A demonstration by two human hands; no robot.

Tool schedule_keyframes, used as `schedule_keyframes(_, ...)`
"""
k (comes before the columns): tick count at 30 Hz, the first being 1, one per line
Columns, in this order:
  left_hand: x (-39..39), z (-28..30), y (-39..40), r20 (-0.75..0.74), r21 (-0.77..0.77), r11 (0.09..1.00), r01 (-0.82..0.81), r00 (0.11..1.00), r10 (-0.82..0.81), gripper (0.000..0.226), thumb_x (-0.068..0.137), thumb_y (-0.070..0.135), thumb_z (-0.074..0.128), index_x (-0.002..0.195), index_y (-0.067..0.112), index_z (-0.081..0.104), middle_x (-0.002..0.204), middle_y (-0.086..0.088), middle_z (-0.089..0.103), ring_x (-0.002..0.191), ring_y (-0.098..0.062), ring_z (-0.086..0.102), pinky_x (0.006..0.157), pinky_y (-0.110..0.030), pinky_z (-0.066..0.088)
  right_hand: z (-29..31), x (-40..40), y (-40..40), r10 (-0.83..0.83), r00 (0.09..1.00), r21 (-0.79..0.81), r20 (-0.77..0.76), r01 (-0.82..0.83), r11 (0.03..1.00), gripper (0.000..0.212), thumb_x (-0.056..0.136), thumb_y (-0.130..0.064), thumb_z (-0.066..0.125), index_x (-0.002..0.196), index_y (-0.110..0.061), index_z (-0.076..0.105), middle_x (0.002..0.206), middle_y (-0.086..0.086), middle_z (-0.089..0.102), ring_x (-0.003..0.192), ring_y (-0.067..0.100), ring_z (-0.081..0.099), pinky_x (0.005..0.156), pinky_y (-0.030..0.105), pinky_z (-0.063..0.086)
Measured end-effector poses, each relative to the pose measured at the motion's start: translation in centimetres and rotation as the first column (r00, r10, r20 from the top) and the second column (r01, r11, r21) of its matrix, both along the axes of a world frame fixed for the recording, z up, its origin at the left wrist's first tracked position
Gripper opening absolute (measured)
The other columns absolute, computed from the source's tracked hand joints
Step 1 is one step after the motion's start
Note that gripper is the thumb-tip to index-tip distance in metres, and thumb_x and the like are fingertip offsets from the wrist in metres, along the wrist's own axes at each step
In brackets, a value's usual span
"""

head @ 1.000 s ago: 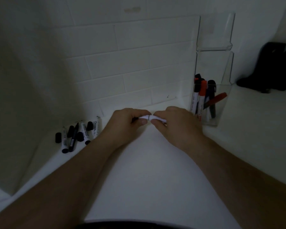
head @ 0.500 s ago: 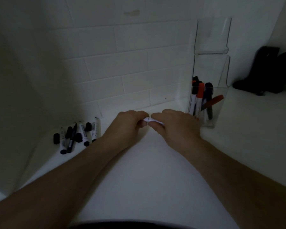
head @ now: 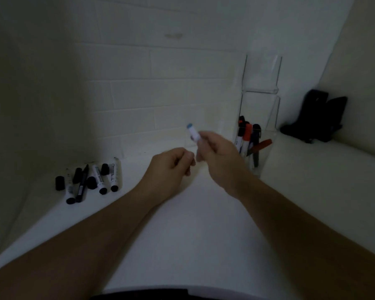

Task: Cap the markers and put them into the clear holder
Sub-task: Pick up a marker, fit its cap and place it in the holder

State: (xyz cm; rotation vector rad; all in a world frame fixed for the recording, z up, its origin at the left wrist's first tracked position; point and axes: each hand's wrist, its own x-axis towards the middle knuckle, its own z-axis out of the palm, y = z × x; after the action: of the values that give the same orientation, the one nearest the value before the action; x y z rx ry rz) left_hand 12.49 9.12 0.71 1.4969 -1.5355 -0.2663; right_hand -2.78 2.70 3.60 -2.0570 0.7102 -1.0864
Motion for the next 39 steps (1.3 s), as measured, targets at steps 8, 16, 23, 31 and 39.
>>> schedule_keyframes(8, -1.1, -0.9, 0.4, 0.366, 0.033, 0.986, 0.166, 0.916, -0.167, 0.049, 0.093, 0.059, 0.035, 0.089, 0.023, 0.067, 0.073, 0.006, 0.066, 0.068, -0.007, 0.059, 0.069, -0.033, 0.049, 11.9, -7.0, -3.4, -0.263, 0.954, -0.423, 0.146, 0.301, 0.855, 0.011, 0.099, -0.025, 0.054, 0.109, -0.021, 0.054, 0.099, -0.013, 0.061, 0.087, 0.007, 0.063, 0.083, 0.039, 0.059)
schedule_keyframes(16, -2.0, -2.0, 1.0, 0.587, -0.075, 0.974, 0.214, 0.799, -0.130, 0.028, 0.100, 0.041, 0.039, 0.104, 0.030, 0.064, 0.078, 0.005, 0.066, 0.069, -0.014, 0.059, 0.064, -0.026, 0.045, 7.4, -10.0, -7.1, -0.588, 0.767, -0.575, -0.255, 0.369, 0.730, 0.042, 0.098, -0.027, 0.062, 0.134, -0.024, 0.040, 0.097, 0.007, 0.072, 0.064, 0.019, 0.067, 0.057, 0.039, 0.061)
schedule_keyframes(23, -1.9, -2.0, 0.7, 0.625, -0.080, 0.972, 0.223, 0.771, -0.126, 0.026, 0.099, 0.037, 0.043, 0.099, 0.029, 0.067, 0.089, 0.009, 0.070, 0.080, -0.012, 0.063, 0.073, -0.031, 0.052, 5.7, -10.2, -6.8, -0.686, 0.574, -0.644, -0.447, 0.325, 0.692, 0.027, 0.102, -0.014, 0.046, 0.128, -0.020, 0.049, 0.089, 0.007, 0.069, 0.067, 0.021, 0.065, 0.060, 0.039, 0.060)
schedule_keyframes(31, -0.7, -0.8, 0.8, 0.605, -0.114, 0.982, 0.149, 0.795, -0.050, 0.032, 0.093, 0.047, 0.040, 0.100, 0.034, 0.069, 0.077, 0.013, 0.054, 0.072, -0.014, 0.061, 0.063, -0.026, 0.047, 5.4, -10.0, -5.0, -0.640, 0.730, -0.613, -0.239, 0.398, 0.683, 0.058, 0.095, 0.007, 0.047, 0.149, -0.012, 0.043, 0.146, 0.013, 0.050, 0.127, 0.027, 0.054, 0.108, 0.041, 0.047)
schedule_keyframes(39, 7.2, 3.7, 3.1, 0.486, -0.081, 0.996, -0.031, 0.871, 0.066, 0.047, 0.096, 0.058, 0.034, 0.098, 0.030, 0.072, 0.087, 0.011, 0.069, 0.084, -0.012, 0.063, 0.076, -0.032, 0.049, 0.4, -0.4, -0.1, -0.272, 0.907, -0.584, -0.322, 0.036, 0.811, 0.035, 0.089, -0.005, 0.052, 0.119, -0.017, 0.067, 0.106, 0.002, 0.060, 0.087, 0.013, 0.056, 0.078, 0.029, 0.046)
